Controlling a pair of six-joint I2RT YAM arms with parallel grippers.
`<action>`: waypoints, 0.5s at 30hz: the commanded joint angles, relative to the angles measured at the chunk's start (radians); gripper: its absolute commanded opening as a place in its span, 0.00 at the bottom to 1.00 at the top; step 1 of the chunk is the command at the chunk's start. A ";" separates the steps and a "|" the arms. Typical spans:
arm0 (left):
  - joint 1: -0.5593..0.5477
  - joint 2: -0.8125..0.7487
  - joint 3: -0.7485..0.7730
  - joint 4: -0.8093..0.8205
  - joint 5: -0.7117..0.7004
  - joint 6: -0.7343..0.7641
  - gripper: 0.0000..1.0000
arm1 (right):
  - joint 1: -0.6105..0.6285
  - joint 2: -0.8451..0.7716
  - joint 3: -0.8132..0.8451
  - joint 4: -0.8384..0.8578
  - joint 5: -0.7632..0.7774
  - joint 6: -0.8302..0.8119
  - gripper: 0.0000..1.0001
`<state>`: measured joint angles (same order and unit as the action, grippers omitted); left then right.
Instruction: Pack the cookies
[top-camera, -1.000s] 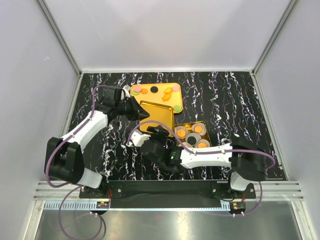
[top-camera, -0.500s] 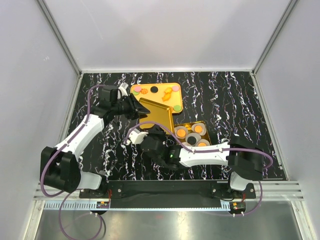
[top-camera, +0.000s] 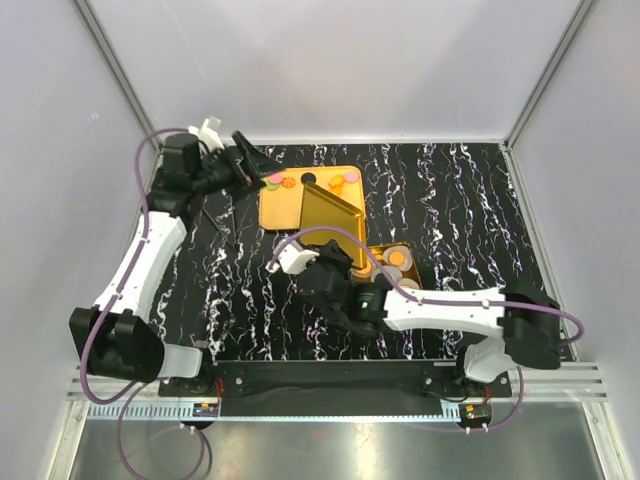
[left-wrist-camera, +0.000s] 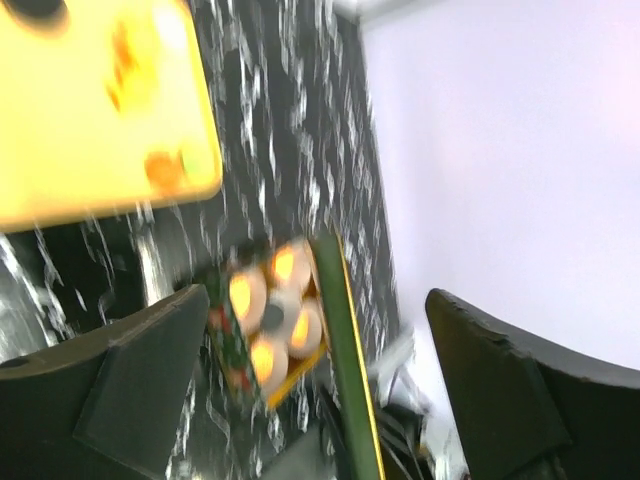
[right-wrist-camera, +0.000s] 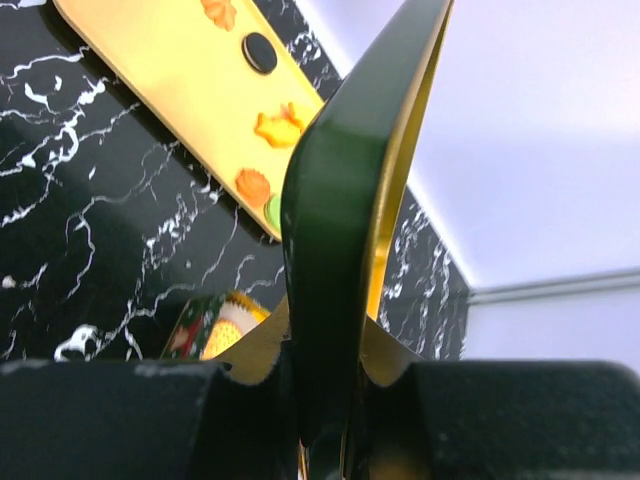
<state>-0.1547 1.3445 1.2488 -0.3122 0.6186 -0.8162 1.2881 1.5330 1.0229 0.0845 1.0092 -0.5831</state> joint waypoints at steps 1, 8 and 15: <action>0.044 0.025 0.093 0.027 -0.035 0.002 0.99 | -0.010 -0.112 0.075 -0.260 0.011 0.228 0.00; 0.044 0.012 0.011 0.039 -0.128 0.018 0.92 | -0.199 -0.278 0.201 -0.692 -0.293 0.661 0.00; -0.086 -0.047 -0.219 0.062 -0.256 0.086 0.89 | -0.692 -0.478 0.177 -0.703 -0.991 0.833 0.00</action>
<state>-0.1677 1.3468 1.0863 -0.2794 0.4435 -0.7780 0.7517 1.0981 1.1671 -0.5674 0.4286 0.0978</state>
